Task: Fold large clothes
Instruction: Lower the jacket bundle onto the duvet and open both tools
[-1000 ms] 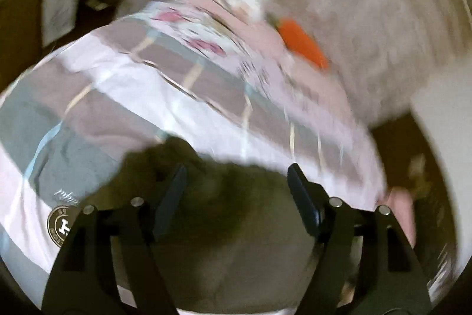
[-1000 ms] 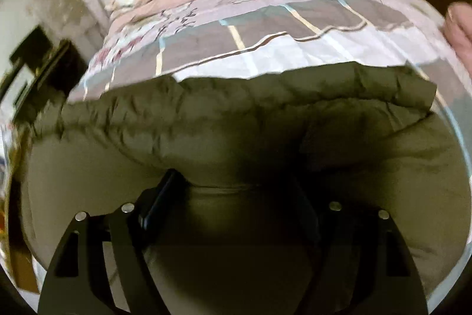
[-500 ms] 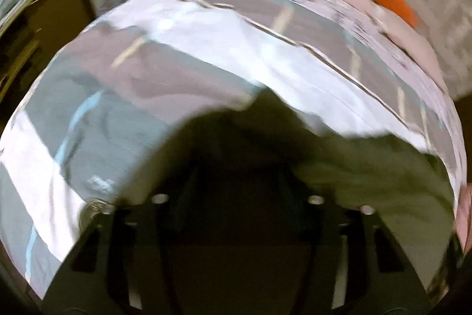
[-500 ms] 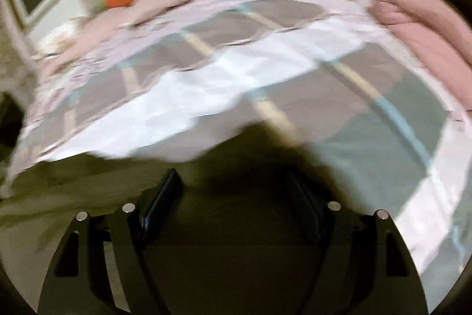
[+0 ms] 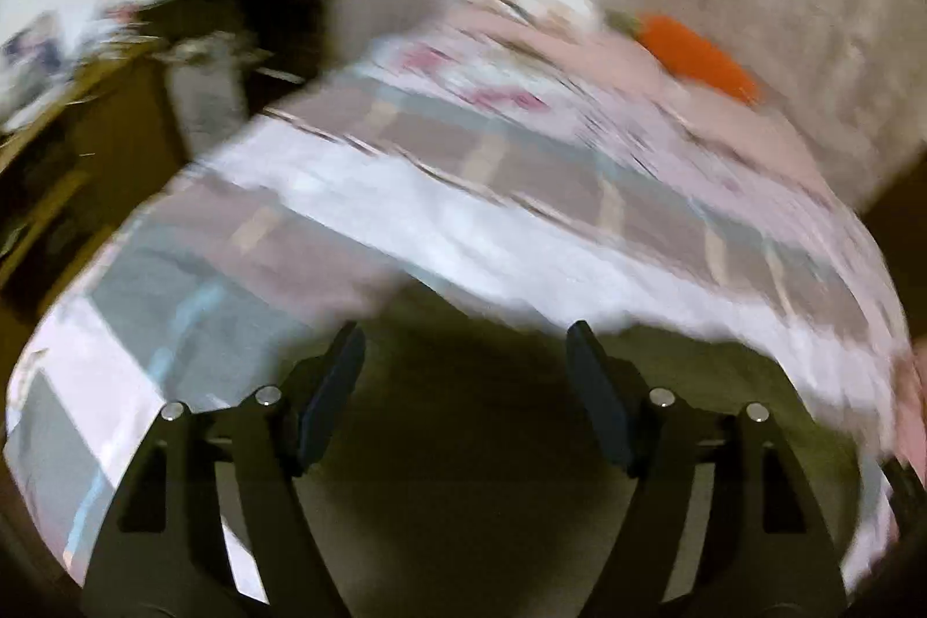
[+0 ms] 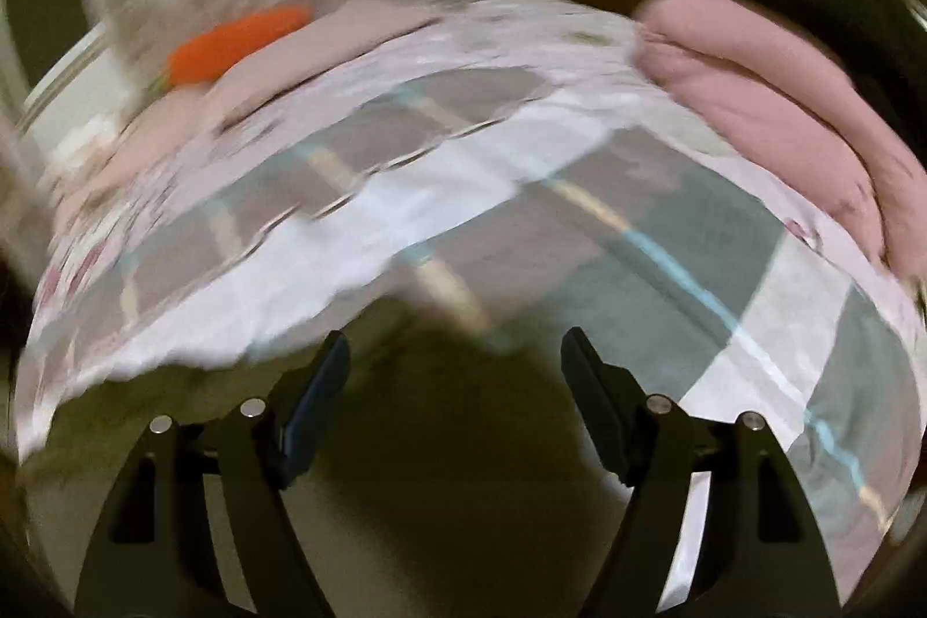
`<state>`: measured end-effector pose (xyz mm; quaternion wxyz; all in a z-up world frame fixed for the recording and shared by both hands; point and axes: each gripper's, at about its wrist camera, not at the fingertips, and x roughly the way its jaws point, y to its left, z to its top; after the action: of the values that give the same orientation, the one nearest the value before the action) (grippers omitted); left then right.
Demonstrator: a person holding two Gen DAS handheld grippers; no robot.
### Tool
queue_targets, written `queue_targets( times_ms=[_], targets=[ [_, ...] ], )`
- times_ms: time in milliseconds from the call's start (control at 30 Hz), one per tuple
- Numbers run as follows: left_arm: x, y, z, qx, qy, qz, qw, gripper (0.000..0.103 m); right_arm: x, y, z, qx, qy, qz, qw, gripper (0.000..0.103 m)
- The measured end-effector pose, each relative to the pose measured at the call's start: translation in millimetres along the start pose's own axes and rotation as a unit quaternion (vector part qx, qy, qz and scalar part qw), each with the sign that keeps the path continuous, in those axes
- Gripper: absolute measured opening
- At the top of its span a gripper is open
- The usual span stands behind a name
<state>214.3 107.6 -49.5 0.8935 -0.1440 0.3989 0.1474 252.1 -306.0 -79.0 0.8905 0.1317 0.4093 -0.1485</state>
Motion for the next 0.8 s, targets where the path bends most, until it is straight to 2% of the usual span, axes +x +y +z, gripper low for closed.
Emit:
queue_targets(
  times_ms=[133, 200, 267, 333, 433, 667, 800],
  targets=[
    [15.3, -50.9, -34.5, 0.073, 0.086, -0.030, 0.9932, 0.069, -5.5, 49.1, -36.9, -0.066, 0.073, 0.047, 0.994, 0.075],
    [23.8, -63.0, -47.5, 0.097, 0.100, -0.020, 0.9900, 0.068, 3.1, 70.4, -58.4, -0.096, 0.108, 0.059, 0.988, 0.075],
    [33.8, -70.3, -56.4, 0.119, 0.100, -0.002, 0.9878, 0.069, 15.8, 84.4, -68.3, -0.122, 0.120, 0.047, 0.984, 0.075],
    [47.6, -65.9, -59.8, 0.117, 0.116, 0.002, 0.9863, 0.074, 29.1, 88.8, -70.7, -0.136, 0.117, 0.037, 0.983, 0.080],
    [74.9, -55.3, -63.2, 0.108, 0.145, 0.005, 0.9835, 0.079, 51.6, 85.4, -65.6, -0.117, 0.128, 0.046, 0.984, 0.089],
    [108.6, -49.0, -66.0, 0.102, 0.160, 0.014, 0.9818, 0.083, 80.1, 97.3, -74.2, -0.144, 0.114, 0.040, 0.982, 0.092],
    [103.8, -44.6, -62.1, 0.080, 0.163, 0.001, 0.9833, 0.081, 75.5, 92.3, -70.3, -0.136, 0.129, 0.050, 0.981, 0.091]
  ],
)
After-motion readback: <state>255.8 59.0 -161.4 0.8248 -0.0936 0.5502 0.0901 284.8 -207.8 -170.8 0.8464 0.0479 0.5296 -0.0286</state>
